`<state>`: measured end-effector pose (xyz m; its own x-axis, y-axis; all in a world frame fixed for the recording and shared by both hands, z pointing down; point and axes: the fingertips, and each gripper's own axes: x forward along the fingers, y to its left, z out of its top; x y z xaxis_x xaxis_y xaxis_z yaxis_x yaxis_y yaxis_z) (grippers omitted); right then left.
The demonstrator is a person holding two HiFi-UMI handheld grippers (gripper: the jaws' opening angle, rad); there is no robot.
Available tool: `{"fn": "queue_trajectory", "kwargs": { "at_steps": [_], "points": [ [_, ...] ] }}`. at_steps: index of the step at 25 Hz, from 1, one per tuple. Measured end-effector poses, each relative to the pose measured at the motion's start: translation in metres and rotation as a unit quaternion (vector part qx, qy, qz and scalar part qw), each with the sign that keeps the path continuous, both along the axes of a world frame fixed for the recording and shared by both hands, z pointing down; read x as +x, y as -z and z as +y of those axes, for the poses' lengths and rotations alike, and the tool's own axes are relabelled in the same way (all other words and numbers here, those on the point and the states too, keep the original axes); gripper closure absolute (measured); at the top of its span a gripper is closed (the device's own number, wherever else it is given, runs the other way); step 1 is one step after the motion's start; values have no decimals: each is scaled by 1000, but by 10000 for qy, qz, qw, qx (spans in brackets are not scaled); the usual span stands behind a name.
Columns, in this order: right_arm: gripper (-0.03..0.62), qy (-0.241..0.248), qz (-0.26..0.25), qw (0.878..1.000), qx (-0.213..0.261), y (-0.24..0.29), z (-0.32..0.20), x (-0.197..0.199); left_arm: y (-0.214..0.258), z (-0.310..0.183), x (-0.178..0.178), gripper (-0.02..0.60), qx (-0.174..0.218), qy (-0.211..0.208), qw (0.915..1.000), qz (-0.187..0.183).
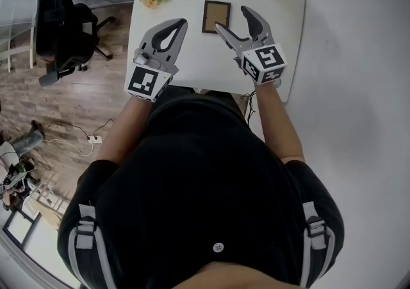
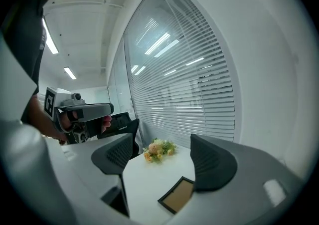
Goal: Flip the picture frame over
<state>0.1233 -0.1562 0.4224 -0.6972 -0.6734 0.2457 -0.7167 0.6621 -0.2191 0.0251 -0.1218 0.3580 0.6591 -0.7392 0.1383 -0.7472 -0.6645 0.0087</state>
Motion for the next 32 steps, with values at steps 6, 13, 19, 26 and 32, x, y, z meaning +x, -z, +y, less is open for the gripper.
{"fn": "queue_trajectory", "kwargs": {
  "at_steps": [6,13,19,26,32],
  "points": [
    [233,-291,96,9995,-8,-8,-13,-10,-16,-20,-10,577,-45,-194,9998,45],
    [233,-822,313,9960,-168,-32,-34,-17,-35,-46,-20,577,24,-480,9986,211],
    [233,-1189,513,9905,-458,-67,-45,-28,-68,-60,-26,577,-154,-579,9979,246],
    [233,-1516,792,9818,-830,-117,-53,-40,-99,-71,-30,577,-279,-633,9973,265],
    [236,-1628,963,9748,-1184,-159,-56,-46,-128,-76,-34,577,-479,-655,9964,227]
  ]
}}
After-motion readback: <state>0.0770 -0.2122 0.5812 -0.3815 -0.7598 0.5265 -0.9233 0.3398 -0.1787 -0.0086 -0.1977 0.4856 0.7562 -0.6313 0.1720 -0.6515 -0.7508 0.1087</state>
